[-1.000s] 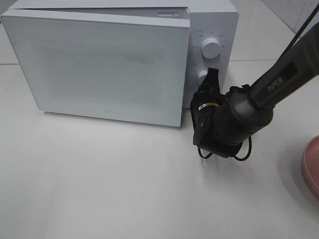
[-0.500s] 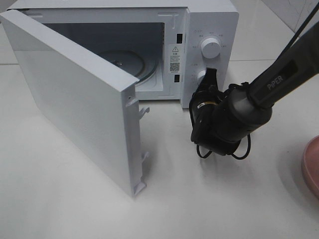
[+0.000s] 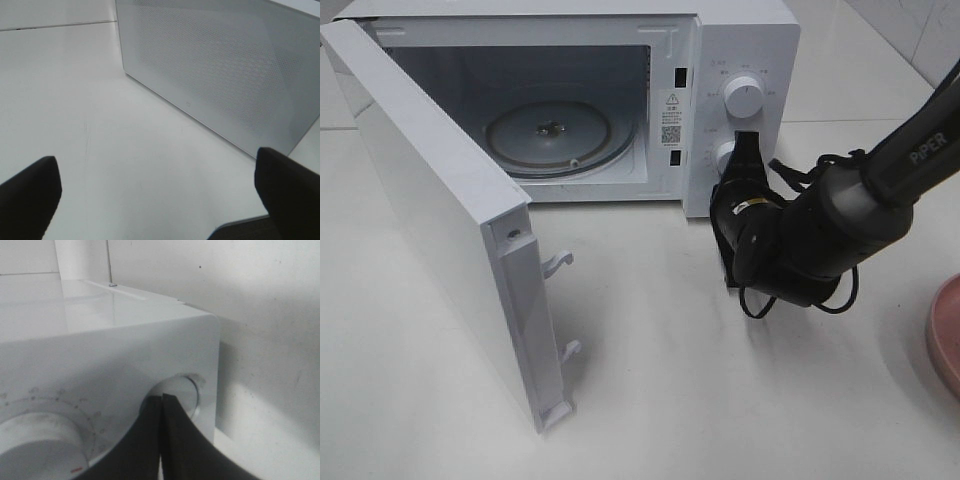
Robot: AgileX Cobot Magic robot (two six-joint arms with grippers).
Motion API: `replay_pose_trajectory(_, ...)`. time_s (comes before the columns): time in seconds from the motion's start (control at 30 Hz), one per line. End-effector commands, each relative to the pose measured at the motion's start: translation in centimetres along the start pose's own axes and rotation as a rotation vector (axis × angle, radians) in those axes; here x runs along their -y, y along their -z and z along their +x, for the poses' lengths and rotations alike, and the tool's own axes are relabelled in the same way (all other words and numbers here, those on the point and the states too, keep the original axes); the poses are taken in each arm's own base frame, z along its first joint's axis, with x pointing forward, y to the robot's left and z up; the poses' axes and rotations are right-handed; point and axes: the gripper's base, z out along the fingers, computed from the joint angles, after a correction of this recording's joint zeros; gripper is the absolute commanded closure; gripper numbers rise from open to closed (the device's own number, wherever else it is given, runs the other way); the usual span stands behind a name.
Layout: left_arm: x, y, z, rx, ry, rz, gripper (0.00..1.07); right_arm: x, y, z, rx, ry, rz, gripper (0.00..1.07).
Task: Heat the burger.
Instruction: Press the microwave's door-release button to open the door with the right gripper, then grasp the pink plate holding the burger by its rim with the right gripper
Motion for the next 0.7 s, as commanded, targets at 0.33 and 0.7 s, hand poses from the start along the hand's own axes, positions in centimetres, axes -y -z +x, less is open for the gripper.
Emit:
replay_pose_trajectory(0.33, 0.1, 0.2, 0.1, 0.030, -0.001, 0.005, 0.09, 0.0, 2.4, -0.5, -0.088, 0.119, 0.091, 1.07)
replay_pose_trajectory(0.7, 0.1, 0.2, 0.1, 0.030, -0.001, 0.005, 0.09, -0.7, 6.5, -2.2, -0.248, 0.486, 0.200, 1.05)
